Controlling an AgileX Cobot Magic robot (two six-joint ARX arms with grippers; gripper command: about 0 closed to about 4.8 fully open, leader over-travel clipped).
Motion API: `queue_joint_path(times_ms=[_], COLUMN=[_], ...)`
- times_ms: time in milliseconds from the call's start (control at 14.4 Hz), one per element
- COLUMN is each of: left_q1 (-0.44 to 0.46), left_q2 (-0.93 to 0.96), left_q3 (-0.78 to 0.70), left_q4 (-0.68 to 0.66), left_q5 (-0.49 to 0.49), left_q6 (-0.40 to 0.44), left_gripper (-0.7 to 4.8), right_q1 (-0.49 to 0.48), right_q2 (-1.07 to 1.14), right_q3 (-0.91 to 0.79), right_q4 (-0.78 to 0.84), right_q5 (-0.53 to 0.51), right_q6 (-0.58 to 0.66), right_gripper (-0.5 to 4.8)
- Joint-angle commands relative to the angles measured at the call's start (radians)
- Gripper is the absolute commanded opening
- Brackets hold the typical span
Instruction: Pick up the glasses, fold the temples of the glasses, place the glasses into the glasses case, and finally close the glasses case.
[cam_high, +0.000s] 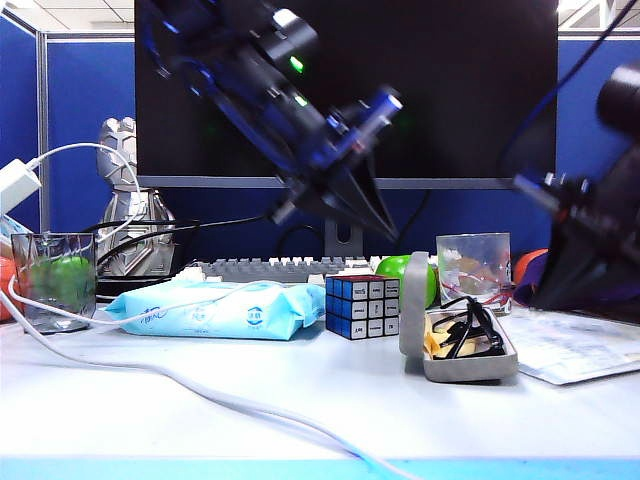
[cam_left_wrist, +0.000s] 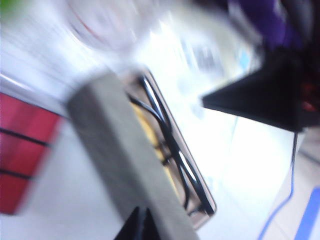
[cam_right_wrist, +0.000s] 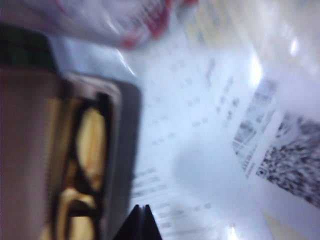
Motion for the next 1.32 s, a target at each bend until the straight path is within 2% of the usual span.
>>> queue_joint_path(times_ms=[69,277,1315], left_q1=[-0.017,-0.017,-0.099], left_q2=[0.006,0.008,0.084], left_q3=[0.005,0.005,0.006], left_q4=[0.003,-0.011,0.051], left_q5=[-0.034,-0.085,-0.086], left_q6=[0.006,0.005,0.0], left_gripper=[-0.06,-0.06,-0.06], right_q1=[0.009,0.019,0.033], right_q2=[0.054,0.084,0.122], right_q3=[0.001,0.0,0.001], right_q4=[0.038,0.061,0.096], right_q5=[-0.024,-0.044,-0.097], right_q6=[-0.006,-0.006,-0.006], right_gripper=[-0.06,-0.06,-0.06])
